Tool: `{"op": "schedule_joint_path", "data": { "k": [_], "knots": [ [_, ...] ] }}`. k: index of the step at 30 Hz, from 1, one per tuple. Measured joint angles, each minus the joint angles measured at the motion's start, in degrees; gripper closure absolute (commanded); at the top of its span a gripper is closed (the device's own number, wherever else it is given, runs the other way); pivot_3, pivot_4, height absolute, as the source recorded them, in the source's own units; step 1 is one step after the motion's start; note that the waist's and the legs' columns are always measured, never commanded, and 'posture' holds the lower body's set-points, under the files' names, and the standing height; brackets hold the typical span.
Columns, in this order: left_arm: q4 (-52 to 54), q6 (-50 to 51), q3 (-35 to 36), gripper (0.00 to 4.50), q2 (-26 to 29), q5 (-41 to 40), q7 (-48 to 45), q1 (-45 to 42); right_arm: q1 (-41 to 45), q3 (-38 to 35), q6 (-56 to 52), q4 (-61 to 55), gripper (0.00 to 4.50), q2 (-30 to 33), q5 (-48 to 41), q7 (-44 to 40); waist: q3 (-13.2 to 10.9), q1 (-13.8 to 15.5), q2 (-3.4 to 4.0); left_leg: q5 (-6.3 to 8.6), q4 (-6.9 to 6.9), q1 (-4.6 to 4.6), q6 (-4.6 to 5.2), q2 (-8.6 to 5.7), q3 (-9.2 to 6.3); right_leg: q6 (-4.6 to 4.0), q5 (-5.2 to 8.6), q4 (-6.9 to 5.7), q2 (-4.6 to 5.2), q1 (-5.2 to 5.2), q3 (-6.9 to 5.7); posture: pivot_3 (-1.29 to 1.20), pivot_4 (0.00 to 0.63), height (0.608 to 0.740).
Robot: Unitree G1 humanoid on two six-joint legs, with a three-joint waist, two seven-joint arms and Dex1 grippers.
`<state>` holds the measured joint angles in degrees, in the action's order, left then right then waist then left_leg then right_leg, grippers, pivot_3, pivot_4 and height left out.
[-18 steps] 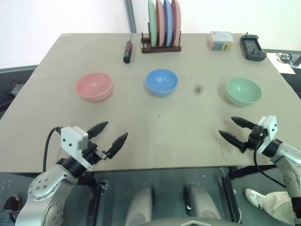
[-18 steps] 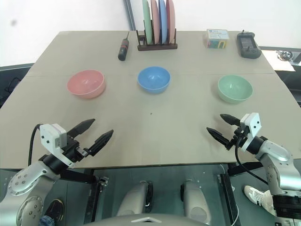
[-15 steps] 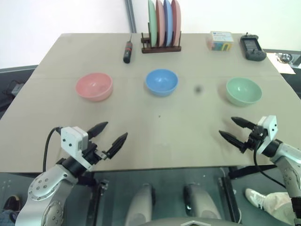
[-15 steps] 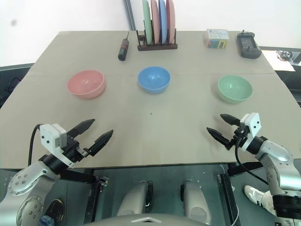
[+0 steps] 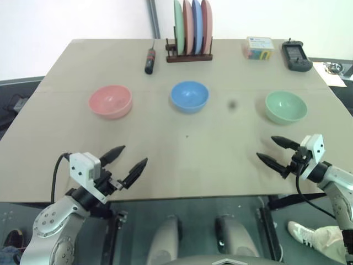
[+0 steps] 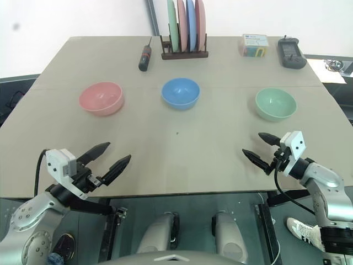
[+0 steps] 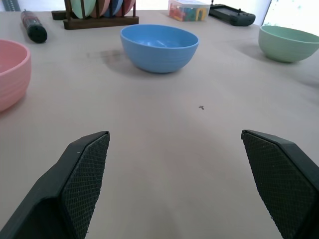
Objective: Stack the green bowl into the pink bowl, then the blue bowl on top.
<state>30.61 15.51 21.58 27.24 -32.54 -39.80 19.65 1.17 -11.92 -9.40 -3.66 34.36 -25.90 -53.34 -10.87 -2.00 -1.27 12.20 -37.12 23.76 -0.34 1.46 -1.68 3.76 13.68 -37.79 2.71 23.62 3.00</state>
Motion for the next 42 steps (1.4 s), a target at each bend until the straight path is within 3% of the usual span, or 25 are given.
{"op": "schedule_joint_path", "data": {
  "k": [6,13,18,25,27,28,31,32,33,36,42],
  "knots": [
    [-0.39,-1.20,-1.12,0.00,-0.10,-0.18,-0.92,-0.20,1.44,0.56,-2.62,-0.06,0.03,1.36,1.14,1.72,0.01,-0.10,-0.02,0.00,0.00,-0.01,0.00,0.00,0.02,0.00,0.00,-0.01,0.00,0.01,0.02,0.00,0.150,0.740],
    [-0.30,-1.93,-1.88,0.00,-0.16,-3.84,-4.42,-0.77,13.62,3.87,-4.32,2.23,0.03,5.14,8.46,6.56,0.05,-0.18,-0.01,0.00,-0.01,-0.02,0.00,0.02,0.05,-0.02,-0.02,-0.01,-0.01,0.01,0.02,0.00,0.150,0.740],
    [0.37,-1.93,-1.93,0.00,0.16,-8.25,-6.83,-2.02,25.89,9.99,-5.54,12.00,0.03,6.82,15.37,6.95,0.05,-0.24,-0.01,0.00,-0.02,-0.01,0.00,0.00,0.08,-0.21,-0.14,-0.01,0.00,0.02,0.05,0.00,0.150,0.740],
    [1.10,-1.87,-2.77,0.00,0.21,-8.45,-6.53,-2.61,39.09,15.82,-7.16,31.74,0.03,6.79,22.78,7.05,0.05,-0.22,-0.03,0.00,0.00,0.05,0.01,-0.03,0.06,-0.24,-0.15,0.05,0.00,0.03,0.05,0.00,0.150,0.740],
    [2.46,-1.87,-3.83,0.00,0.05,-8.45,-6.17,-2.46,42.21,17.29,-6.71,37.59,0.88,6.64,24.53,6.10,0.05,-0.22,-0.03,0.00,0.01,0.05,0.01,-0.03,0.06,-0.24,-0.15,0.06,0.00,0.02,0.05,0.00,0.150,0.740],
    [2.67,-1.88,-3.98,0.00,0.00,-8.45,-6.15,-2.39,42.59,17.65,-6.45,38.36,1.04,6.61,24.96,5.92,0.05,-0.22,-0.03,0.00,0.02,0.05,0.01,-0.03,0.04,-0.24,-0.15,0.06,0.00,0.03,0.03,0.00,0.150,0.740],
    [4.09,-2.14,-4.07,0.00,-0.75,-8.34,-5.03,0.20,46.96,19.79,-3.65,45.77,2.34,6.07,27.68,3.95,0.04,-0.55,-0.01,0.00,0.03,0.00,0.01,-0.02,0.11,-0.24,-0.16,0.04,0.00,0.03,0.09,0.00,0.150,0.740],
    [4.51,-2.28,-4.05,0.00,-0.83,-8.29,-4.78,0.72,47.77,20.02,-2.83,47.25,2.99,5.92,28.04,3.63,0.04,-0.51,-0.01,0.00,0.03,-0.01,0.01,-0.02,0.09,-0.24,-0.15,0.03,0.00,0.03,0.08,0.00,0.150,0.740],
    [4.66,-2.29,-4.06,0.00,-0.88,-8.27,-4.73,0.85,47.92,20.03,-2.60,47.54,3.12,5.88,28.14,3.59,0.04,-0.49,-0.01,0.00,0.03,-0.01,0.01,-0.02,0.09,-0.24,-0.15,0.03,0.00,0.03,0.08,0.00,0.150,0.740],
    [4.94,-2.54,-4.07,0.00,-1.26,-8.23,-4.08,1.40,49.22,20.22,-0.54,50.06,4.43,5.31,29.17,2.71,0.04,-0.39,-0.01,0.00,0.02,0.01,0.01,-0.03,0.09,-0.24,-0.15,0.03,0.00,0.03,0.07,0.00,0.150,0.740],
    [4.95,-2.67,-4.06,0.00,-1.10,-8.22,-3.72,1.77,48.88,21.31,3.13,47.80,4.43,5.36,30.97,0.74,0.03,-0.39,0.00,0.00,0.03,0.01,0.01,-0.02,0.08,-0.24,-0.16,0.03,0.00,0.04,0.07,0.00,0.150,0.740]
  ]
}}
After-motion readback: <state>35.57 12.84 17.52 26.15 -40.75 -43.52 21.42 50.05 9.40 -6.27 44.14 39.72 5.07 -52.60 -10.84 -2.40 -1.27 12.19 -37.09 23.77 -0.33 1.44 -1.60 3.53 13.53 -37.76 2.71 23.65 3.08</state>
